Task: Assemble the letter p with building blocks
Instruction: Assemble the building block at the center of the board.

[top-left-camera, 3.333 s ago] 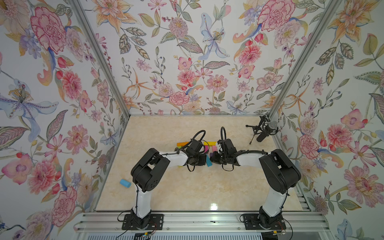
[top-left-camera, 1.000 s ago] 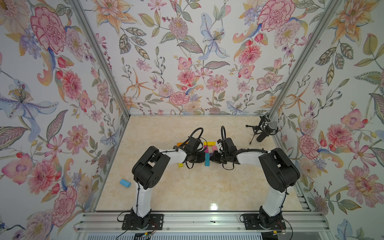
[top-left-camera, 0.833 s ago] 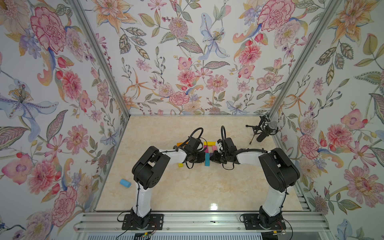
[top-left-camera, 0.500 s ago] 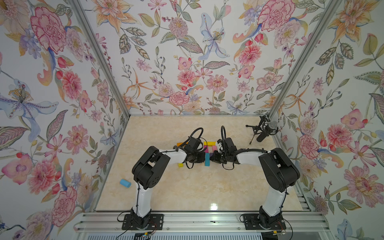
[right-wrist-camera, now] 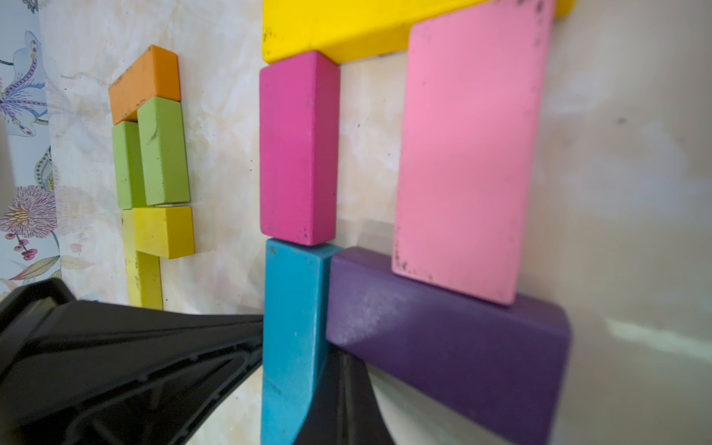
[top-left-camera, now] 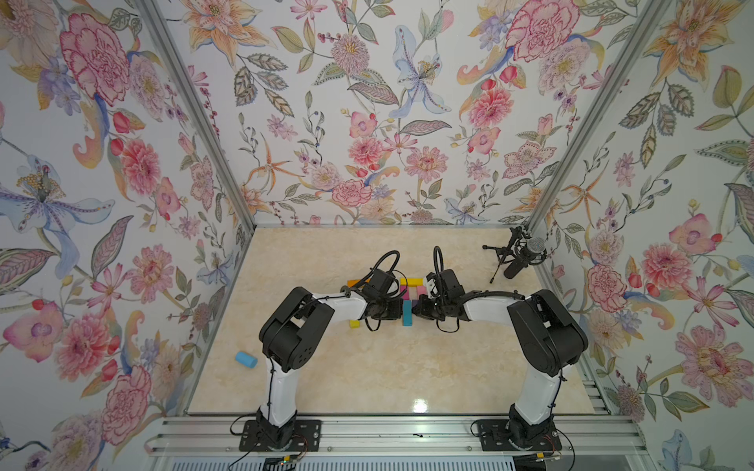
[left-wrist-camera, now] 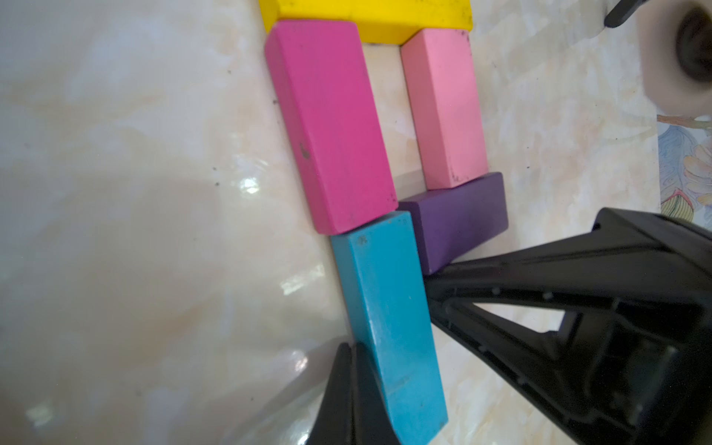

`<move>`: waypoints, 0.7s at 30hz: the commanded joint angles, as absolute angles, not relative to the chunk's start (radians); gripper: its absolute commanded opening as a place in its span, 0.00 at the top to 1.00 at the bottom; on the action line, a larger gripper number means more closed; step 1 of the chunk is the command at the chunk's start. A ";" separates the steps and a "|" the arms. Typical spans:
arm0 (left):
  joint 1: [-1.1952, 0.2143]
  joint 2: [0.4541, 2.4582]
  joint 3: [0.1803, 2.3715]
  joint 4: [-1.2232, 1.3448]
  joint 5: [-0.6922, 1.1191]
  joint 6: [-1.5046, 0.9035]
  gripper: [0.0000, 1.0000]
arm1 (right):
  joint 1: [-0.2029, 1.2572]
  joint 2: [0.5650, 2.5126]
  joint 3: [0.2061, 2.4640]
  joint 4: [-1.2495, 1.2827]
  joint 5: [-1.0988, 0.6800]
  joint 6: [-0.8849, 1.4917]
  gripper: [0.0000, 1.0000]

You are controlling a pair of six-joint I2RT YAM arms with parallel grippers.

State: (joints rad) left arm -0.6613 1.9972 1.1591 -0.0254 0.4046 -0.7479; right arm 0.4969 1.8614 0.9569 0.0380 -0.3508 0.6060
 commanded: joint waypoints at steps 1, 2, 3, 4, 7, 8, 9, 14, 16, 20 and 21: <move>-0.687 1.990 1.154 -0.095 0.399 -0.738 1.00 | 0.508 1.893 0.964 0.005 -0.349 0.598 1.00; -0.687 1.987 1.153 -0.097 0.398 -0.737 1.00 | 0.508 1.893 0.964 0.006 -0.348 0.597 1.00; -0.686 1.985 1.155 -0.103 0.394 -0.734 1.00 | 0.508 1.893 0.963 0.006 -0.349 0.597 1.00; -0.687 1.985 1.158 -0.108 0.389 -0.732 1.00 | 0.509 1.893 0.965 0.006 -0.348 0.597 1.00; -0.687 1.982 1.158 -0.110 0.390 -0.731 1.00 | 0.509 1.895 0.966 0.006 -0.348 0.597 1.00; -0.687 1.982 1.158 -0.113 0.388 -0.729 1.00 | 0.508 1.894 0.968 0.004 -0.348 0.597 1.00; -0.687 1.982 1.159 -0.115 0.386 -0.729 1.00 | 0.509 1.895 0.968 0.006 -0.349 0.598 1.00; -0.687 1.985 1.163 -0.121 0.380 -0.727 1.00 | 0.509 1.891 0.964 0.005 -0.350 0.597 1.00; -0.684 1.986 1.163 -0.125 0.375 -0.725 1.00 | 0.511 1.885 0.959 0.002 -0.350 0.598 1.00; -0.662 1.983 1.161 -0.134 0.366 -0.714 1.00 | 0.510 1.863 0.938 0.001 -0.343 0.601 1.00; -0.656 1.979 1.161 -0.137 0.362 -0.712 1.00 | 0.510 1.856 0.931 0.000 -0.341 0.600 1.00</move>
State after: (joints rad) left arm -0.6651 1.9896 1.1595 -0.0517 0.4026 -0.7422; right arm 0.4969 1.8606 0.9554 0.0395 -0.3492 0.6060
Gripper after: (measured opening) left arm 0.048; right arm 0.047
